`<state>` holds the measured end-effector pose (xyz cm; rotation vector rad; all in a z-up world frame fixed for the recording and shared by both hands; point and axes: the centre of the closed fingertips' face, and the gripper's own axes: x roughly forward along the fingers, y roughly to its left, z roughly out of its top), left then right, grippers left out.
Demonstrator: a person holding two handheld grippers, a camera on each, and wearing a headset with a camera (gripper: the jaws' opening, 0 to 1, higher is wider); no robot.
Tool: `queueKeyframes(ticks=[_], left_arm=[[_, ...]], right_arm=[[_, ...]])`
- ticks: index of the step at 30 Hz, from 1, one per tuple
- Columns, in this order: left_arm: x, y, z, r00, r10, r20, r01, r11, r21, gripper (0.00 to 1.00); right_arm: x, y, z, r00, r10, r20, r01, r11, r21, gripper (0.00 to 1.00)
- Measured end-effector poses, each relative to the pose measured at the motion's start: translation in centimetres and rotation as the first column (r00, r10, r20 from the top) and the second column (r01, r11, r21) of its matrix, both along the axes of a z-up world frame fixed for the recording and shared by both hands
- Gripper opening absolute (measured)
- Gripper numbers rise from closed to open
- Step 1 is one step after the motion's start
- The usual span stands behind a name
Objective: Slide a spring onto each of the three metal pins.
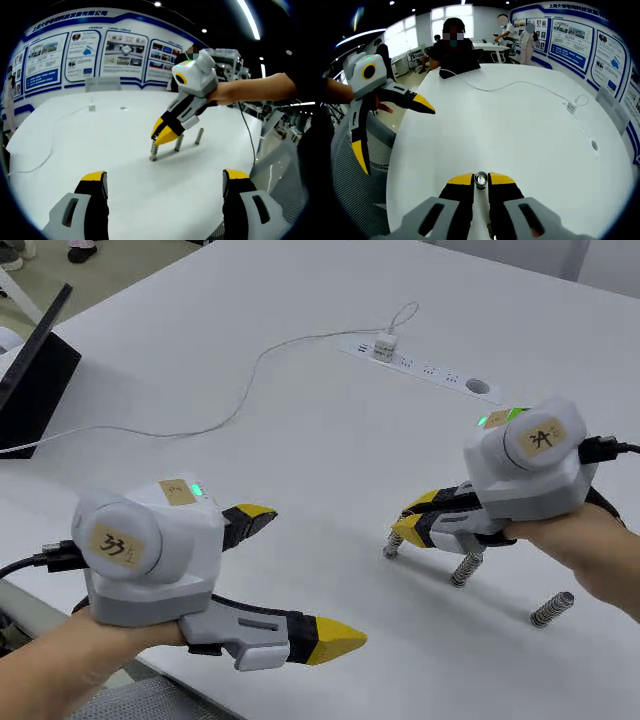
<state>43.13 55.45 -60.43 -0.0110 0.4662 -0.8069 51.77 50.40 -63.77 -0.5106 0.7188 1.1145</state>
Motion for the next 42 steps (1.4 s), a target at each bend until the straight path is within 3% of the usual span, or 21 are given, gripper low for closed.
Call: queueKeyframes(ticks=[20, 27, 31, 42], left_arm=[[-0.1, 0.0, -0.2, 1.000, -0.007, -0.015, 0.007, 1.000, -0.003, 1.00], [-0.3, -0.3, -0.2, 1.000, -0.019, -0.020, 0.019, 1.000, -0.005, 1.00], [-0.4, -0.3, -0.2, 1.000, -0.021, -0.020, 0.021, 1.000, -0.002, 1.00], [-0.2, -0.2, 0.1, 1.000, -0.008, -0.021, 0.007, 1.000, -0.029, 1.00]], right_arm=[[-0.1, 0.3, -1.8, 1.000, 0.026, -0.017, -0.027, 0.998, -0.053, 0.11], [-0.1, 0.3, -1.8, 1.000, 0.021, -0.020, -0.022, 0.998, -0.051, 0.12], [0.1, -0.1, -2.0, 1.000, 0.027, 0.005, -0.027, 0.996, -0.083, 0.13], [0.1, -0.2, -0.9, 0.999, 0.021, 0.025, -0.020, 0.998, -0.062, 0.18]])
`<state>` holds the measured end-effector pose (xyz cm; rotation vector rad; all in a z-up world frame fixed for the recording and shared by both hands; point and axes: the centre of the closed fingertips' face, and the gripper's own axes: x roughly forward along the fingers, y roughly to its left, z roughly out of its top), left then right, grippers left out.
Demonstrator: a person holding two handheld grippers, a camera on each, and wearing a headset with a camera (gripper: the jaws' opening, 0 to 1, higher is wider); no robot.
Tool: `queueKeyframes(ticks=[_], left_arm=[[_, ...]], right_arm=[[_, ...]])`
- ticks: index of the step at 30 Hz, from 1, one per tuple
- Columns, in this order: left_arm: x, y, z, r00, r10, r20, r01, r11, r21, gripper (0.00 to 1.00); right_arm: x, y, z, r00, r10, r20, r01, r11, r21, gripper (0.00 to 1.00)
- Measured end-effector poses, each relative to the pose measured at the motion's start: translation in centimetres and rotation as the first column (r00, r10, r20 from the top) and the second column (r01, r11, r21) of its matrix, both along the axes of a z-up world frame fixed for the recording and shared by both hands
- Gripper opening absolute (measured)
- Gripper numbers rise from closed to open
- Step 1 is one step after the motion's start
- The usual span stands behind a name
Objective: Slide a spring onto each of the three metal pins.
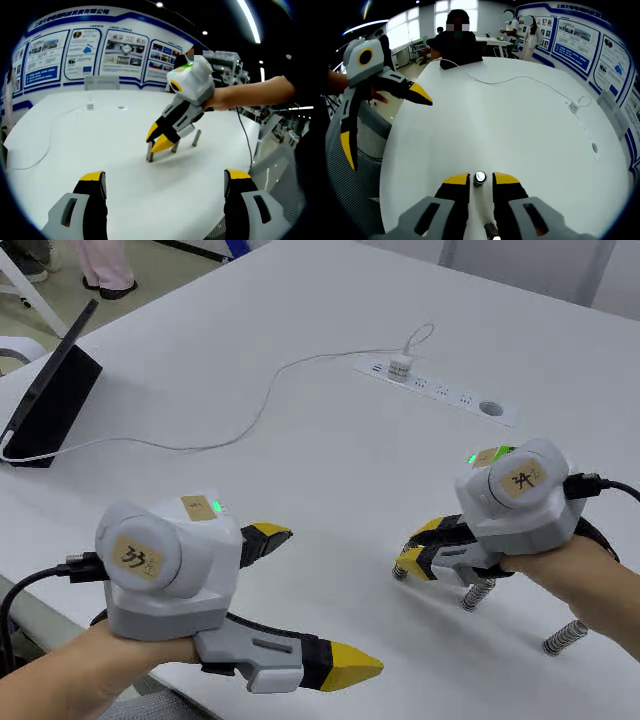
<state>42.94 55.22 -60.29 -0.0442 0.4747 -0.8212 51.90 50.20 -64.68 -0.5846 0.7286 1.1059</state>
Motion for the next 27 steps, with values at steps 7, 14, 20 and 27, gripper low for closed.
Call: queueKeyframes(ticks=[7, 14, 20, 27], left_arm=[[0.1, 0.0, 0.1, 1.000, 0.006, -0.010, -0.006, 1.000, -0.017, 1.00], [0.4, 0.4, 0.2, 0.999, 0.036, -0.010, -0.036, 0.999, -0.027, 1.00], [0.5, 0.7, 0.2, 0.999, 0.050, -0.005, -0.050, 0.999, -0.018, 1.00], [0.8, 0.9, 0.2, 0.997, 0.071, -0.007, -0.072, 0.997, -0.018, 1.00]], right_arm=[[-0.4, -0.5, 1.0, 1.000, -0.015, 0.010, 0.015, 0.999, 0.029, 0.21], [-0.9, -1.2, 1.9, 0.999, -0.031, 0.026, 0.029, 0.998, 0.060, 0.23], [-1.4, -2.2, 2.9, 0.997, -0.050, 0.056, 0.045, 0.996, 0.081, 0.27], [-2.2, -3.8, 3.7, 0.995, -0.065, 0.070, 0.058, 0.993, 0.102, 0.30]])
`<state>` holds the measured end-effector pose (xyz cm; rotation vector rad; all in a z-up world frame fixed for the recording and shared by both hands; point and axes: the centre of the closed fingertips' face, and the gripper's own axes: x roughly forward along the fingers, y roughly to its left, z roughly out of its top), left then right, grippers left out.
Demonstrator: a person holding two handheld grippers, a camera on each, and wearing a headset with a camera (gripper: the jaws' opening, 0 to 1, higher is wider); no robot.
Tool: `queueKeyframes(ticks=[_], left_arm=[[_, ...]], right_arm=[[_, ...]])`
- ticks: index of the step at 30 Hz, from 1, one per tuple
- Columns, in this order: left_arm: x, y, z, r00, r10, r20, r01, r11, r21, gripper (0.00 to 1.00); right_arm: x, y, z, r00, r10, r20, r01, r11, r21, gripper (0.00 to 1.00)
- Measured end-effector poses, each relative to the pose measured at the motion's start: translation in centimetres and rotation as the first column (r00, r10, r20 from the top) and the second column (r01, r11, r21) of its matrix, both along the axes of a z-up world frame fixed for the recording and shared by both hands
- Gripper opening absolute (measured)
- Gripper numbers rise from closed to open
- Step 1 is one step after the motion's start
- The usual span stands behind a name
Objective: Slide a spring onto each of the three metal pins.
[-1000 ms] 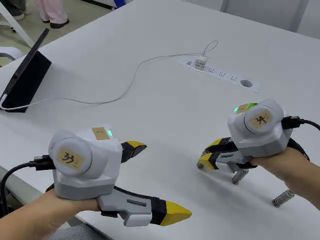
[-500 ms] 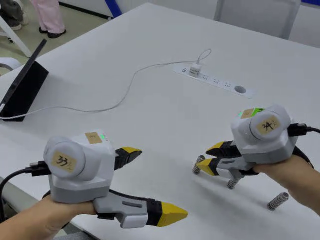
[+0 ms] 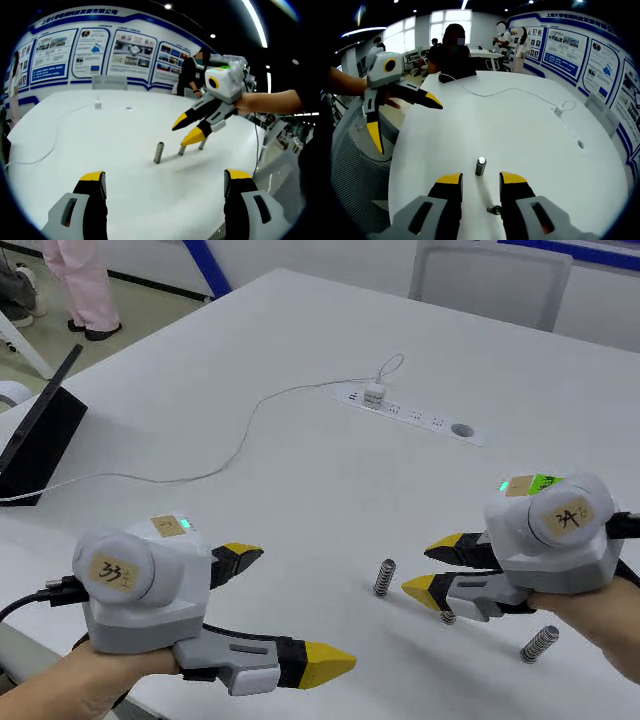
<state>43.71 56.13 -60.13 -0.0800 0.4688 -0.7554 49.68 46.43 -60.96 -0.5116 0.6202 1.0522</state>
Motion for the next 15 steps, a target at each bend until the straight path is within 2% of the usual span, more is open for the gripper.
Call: queueKeyframes(ticks=[5, 15], left_arm=[[-0.1, -0.2, 0.0, 1.000, -0.001, 0.013, 0.001, 1.000, 0.017, 1.00], [0.0, 0.0, -0.1, 1.000, 0.002, 0.015, -0.003, 0.999, 0.046, 1.00]], right_arm=[[-0.3, -1.3, 0.6, 0.999, -0.039, 0.013, 0.038, 0.999, 0.024, 0.35], [-1.2, -4.0, 1.1, 0.995, -0.101, 0.023, 0.100, 0.994, 0.045, 0.41]])
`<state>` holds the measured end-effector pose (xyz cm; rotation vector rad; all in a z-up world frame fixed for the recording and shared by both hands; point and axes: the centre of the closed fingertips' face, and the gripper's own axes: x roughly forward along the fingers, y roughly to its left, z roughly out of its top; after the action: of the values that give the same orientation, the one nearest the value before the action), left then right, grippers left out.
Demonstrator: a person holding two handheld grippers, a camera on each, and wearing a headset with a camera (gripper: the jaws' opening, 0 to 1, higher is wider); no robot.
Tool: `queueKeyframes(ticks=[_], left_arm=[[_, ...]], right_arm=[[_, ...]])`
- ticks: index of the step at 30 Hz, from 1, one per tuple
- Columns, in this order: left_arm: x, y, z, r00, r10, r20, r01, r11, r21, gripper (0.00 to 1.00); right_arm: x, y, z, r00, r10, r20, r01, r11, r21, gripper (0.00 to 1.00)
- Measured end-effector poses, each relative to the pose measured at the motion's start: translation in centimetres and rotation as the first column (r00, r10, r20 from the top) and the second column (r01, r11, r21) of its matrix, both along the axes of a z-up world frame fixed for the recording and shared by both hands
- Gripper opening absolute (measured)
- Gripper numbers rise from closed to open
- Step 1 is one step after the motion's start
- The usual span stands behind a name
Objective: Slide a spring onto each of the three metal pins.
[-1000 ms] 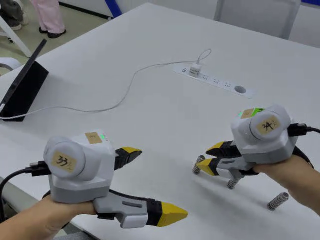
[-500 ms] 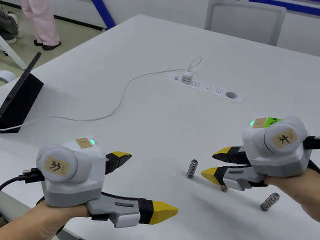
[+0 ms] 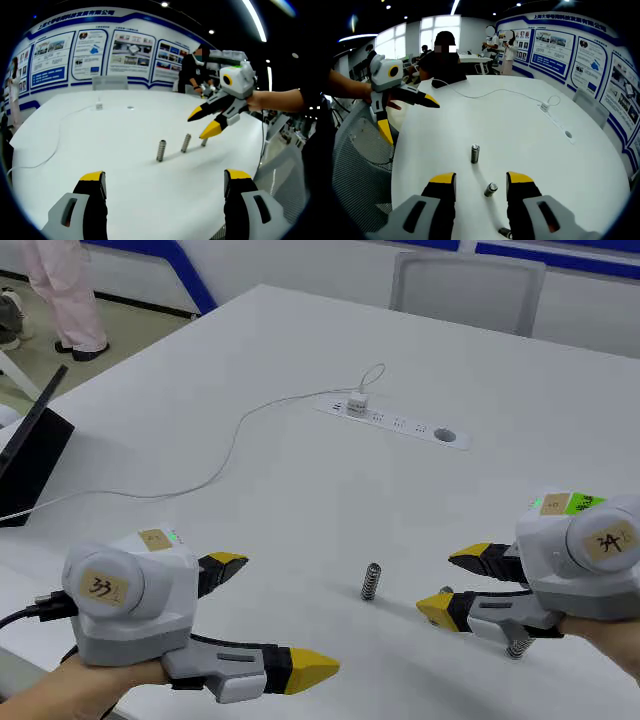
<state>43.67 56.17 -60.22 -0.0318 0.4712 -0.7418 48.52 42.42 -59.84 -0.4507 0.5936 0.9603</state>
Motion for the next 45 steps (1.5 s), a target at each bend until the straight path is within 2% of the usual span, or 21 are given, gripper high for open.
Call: queueKeyframes(ticks=[9, 14, 16, 18, 22, 23, 25, 27, 31, 32, 33, 35, 37, 38, 40, 42, 44, 45], left_arm=[[0.5, 0.3, 0.7, 1.000, 0.026, 0.017, -0.025, 0.999, -0.029, 1.00], [0.4, 0.1, 0.7, 1.000, 0.017, 0.024, -0.017, 1.000, -0.017, 1.00], [0.4, 0.1, 0.8, 0.999, 0.011, 0.034, -0.011, 1.000, -0.012, 1.00], [0.5, 0.0, 1.3, 0.998, 0.006, 0.063, -0.005, 1.000, -0.006, 0.99], [0.6, -0.1, 1.9, 0.996, 0.004, 0.088, -0.002, 1.000, -0.027, 0.99], [0.8, 0.0, 2.1, 0.994, 0.007, 0.112, -0.005, 1.000, -0.023, 0.99], [0.8, 0.0, 2.2, 0.992, 0.008, 0.122, -0.007, 1.000, -0.014, 0.99], [0.8, 0.0, 2.2, 0.992, 0.006, 0.123, -0.005, 1.000, -0.015, 0.99], [0.9, 0.0, 2.8, 0.989, 0.012, 0.146, -0.009, 1.000, -0.025, 0.98], [0.9, 0.0, 3.0, 0.989, 0.016, 0.148, -0.012, 0.999, -0.031, 0.98], [1.0, 0.1, 3.2, 0.988, 0.025, 0.152, -0.019, 0.999, -0.038, 0.98], [1.2, 0.3, 3.4, 0.986, 0.038, 0.160, -0.030, 0.998, -0.049, 0.98], [1.3, 0.4, 3.7, 0.984, 0.048, 0.170, -0.039, 0.997, -0.060, 0.98], [1.4, 0.4, 3.9, 0.984, 0.056, 0.172, -0.044, 0.997, -0.070, 0.98], [1.4, 0.4, 4.1, 0.983, 0.062, 0.171, -0.047, 0.995, -0.091, 0.97], [1.3, 0.4, 4.3, 0.983, 0.061, 0.174, -0.044, 0.994, -0.098, 0.97], [1.2, 0.2, 4.4, 0.983, 0.057, 0.177, -0.040, 0.994, -0.099, 0.97], [1.2, 0.1, 4.4, 0.983, 0.053, 0.178, -0.036, 0.994, -0.100, 0.97]], right_arm=[[-0.6, -3.2, -0.1, 0.995, -0.095, 0.006, 0.094, 0.995, 0.041, 0.44], [-1.4, -4.7, -0.3, 0.990, -0.142, 0.002, 0.141, 0.987, 0.071, 0.45], [-1.6, -5.3, -0.3, 0.987, -0.161, 0.005, 0.160, 0.983, 0.087, 0.46], [-1.7, -5.9, -0.1, 0.982, -0.187, 0.007, 0.185, 0.977, 0.106, 0.47], [-1.8, -7.1, 0.5, 0.971, -0.238, 0.026, 0.231, 0.962, 0.148, 0.48], [-1.7, -7.4, 1.0, 0.963, -0.269, 0.027, 0.260, 0.948, 0.185, 0.49], [-1.8, -8.0, 1.7, 0.950, -0.311, 0.028, 0.296, 0.925, 0.238, 0.51], [-2.1, -8.6, 2.0, 0.942, -0.333, 0.032, 0.314, 0.914, 0.258, 0.52], [-2.8, -10.2, 2.6, 0.914, -0.405, 0.033, 0.376, 0.874, 0.309, 0.52], [-2.9, -10.4, 2.7, 0.905, -0.425, 0.026, 0.394, 0.859, 0.325, 0.53], [-3.2, -10.8, 2.8, 0.893, -0.450, 0.016, 0.417, 0.840, 0.348, 0.53], [-3.7, -11.4, 2.6, 0.879, -0.477, 0.018, 0.441, 0.825, 0.353, 0.53], [-4.3, -11.7, 2.3, 0.872, -0.489, 0.014, 0.453, 0.819, 0.352, 0.53], [-4.7, -11.8, 2.1, 0.866, -0.501, 0.009, 0.464, 0.810, 0.359, 0.53], [-5.1, -12.2, 1.7, 0.860, -0.511, 0.002, 0.475, 0.800, 0.366, 0.54], [-5.5, -12.3, 1.6, 0.851, -0.525, -0.010, 0.490, 0.787, 0.375, 0.54], [-6.0, -12.3, 1.5, 0.847, -0.531, -0.017, 0.496, 0.779, 0.384, 0.54], [-6.2, -12.3, 1.3, 0.841, -0.541, -0.026, 0.506, 0.768, 0.392, 0.54]])
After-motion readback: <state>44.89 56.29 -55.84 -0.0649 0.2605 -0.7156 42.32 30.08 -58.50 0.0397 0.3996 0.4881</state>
